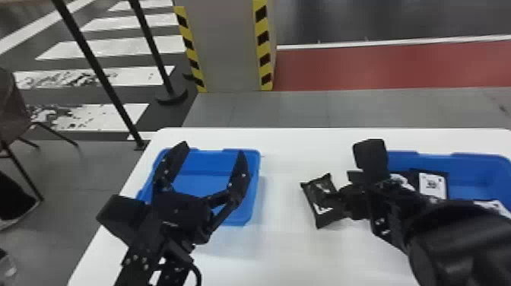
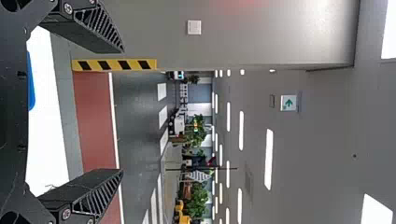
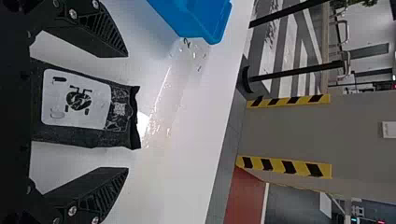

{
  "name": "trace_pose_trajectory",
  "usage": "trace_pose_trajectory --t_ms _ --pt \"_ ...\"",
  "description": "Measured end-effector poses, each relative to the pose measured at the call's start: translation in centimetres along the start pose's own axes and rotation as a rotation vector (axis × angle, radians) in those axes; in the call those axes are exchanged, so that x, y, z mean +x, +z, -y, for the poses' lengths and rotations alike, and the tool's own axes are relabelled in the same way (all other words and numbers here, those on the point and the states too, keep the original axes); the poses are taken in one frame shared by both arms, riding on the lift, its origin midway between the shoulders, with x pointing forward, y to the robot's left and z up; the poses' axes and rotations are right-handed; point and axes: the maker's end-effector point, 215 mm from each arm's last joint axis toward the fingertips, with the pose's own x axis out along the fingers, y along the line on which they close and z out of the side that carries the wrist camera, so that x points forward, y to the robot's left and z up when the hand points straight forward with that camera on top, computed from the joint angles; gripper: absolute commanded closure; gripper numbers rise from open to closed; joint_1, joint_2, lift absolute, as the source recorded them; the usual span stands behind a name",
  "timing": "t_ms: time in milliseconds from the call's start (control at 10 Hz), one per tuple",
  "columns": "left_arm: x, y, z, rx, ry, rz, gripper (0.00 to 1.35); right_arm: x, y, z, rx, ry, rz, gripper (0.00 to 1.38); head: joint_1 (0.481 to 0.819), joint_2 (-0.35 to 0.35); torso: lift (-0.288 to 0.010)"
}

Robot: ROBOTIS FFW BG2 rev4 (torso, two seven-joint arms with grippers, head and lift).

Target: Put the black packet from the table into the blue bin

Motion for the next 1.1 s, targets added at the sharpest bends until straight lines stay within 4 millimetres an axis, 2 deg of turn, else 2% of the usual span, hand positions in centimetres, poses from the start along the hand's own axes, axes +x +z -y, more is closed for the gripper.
trace_pose_trajectory --t_ms 300,500,900,1000,1100 --pt "0.0 0.1 0.0 -0.001 0.000 0.003 0.11 1.1 -0.6 -1.8 -0.032 0.035 -0.042 0.09 0.695 0.191 -0.110" --pt "0.1 0.2 0.0 -0.001 0.001 0.005 0.11 1.3 -1.8 -2.8 -0.039 0.053 -0.084 0.09 0.695 0.206 -0.110" --pt "0.1 0.2 0.0 -0.001 0.001 0.005 0.11 1.3 -4.1 -1.4 -0.060 0.015 -0.159 0.09 0.695 0.189 -0.110" --pt "0.2 0.2 0.0 -0.001 0.000 0.005 0.12 1.4 -4.7 -1.2 -0.066 0.011 -0.175 0.13 0.695 0.186 -0.110" --pt "0.2 0.2 0.1 0.000 0.000 0.005 0.11 1.6 -4.9 -1.2 -0.072 0.013 -0.178 0.22 0.695 0.184 -0.110"
